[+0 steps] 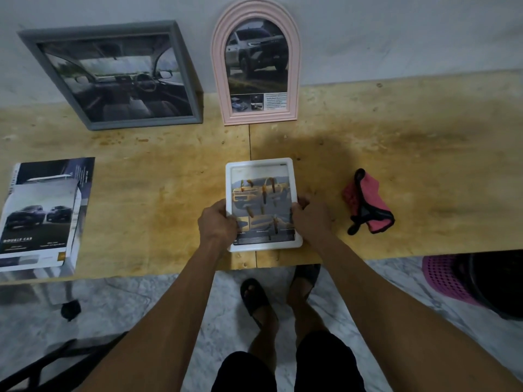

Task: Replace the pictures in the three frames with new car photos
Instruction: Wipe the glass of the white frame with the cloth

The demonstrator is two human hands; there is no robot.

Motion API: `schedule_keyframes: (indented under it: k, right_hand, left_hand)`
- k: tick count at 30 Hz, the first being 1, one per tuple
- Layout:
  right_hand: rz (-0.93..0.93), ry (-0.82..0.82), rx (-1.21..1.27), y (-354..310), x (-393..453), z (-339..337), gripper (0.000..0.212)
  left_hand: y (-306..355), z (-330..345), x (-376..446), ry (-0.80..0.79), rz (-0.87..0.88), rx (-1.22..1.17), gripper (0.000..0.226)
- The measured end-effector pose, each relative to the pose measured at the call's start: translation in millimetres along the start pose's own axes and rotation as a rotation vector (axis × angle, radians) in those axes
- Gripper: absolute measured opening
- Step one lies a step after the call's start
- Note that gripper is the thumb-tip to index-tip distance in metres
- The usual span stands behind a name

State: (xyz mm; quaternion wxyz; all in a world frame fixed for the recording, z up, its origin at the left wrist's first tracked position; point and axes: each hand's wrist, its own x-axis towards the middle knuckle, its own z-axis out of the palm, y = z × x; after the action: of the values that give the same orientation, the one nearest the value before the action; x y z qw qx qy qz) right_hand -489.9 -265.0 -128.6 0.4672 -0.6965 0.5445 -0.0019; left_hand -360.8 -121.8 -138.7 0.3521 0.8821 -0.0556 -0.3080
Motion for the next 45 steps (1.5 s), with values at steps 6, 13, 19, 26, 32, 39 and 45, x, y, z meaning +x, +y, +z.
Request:
schedule_keyframes:
  k: [6,13,19,26,32,39,45]
  right_hand:
    - [-0.078,0.424,-0.413,3.4,15.6,-38.6,0.047]
    - [0.222,0.320,-0.490,47.0,39.1,-71.2,0.040]
    - [0.027,0.339,-0.427,51.7,35.6,-62.3,0.050]
    - [-0.345,0.200,-0.136,14.5,35.6,-29.4,0.032]
    - [-0.645,0.087,-0.376,-10.3,47.6,-10.4,0.037]
    - [-0.868,-0.011,-0.665,-31.0,63.2,34.6,0.052]
    - [-0.963,-0.062,-0.751,-32.4,74.2,56.3,0.054]
  left_hand:
    - [-1.3,2.2,2.5,-0.003,0.019,0.047,0.036]
    - [2.0,2.7,-1.3,0.002,0.068,0.111,0.038]
    - [-6.8,0.4,-1.5,-0.014,0.138,0.120,0.037]
    - [-30.2,-2.4,8.5,0.118,0.396,0.365,0.046]
    - [-40.9,1.7,20.3,0.077,0.426,0.540,0.050]
    - [-51.2,11.9,22.0,0.114,0.401,0.532,0.051]
    - [-53.2,14.6,22.9,0.136,0.374,0.533,0.051]
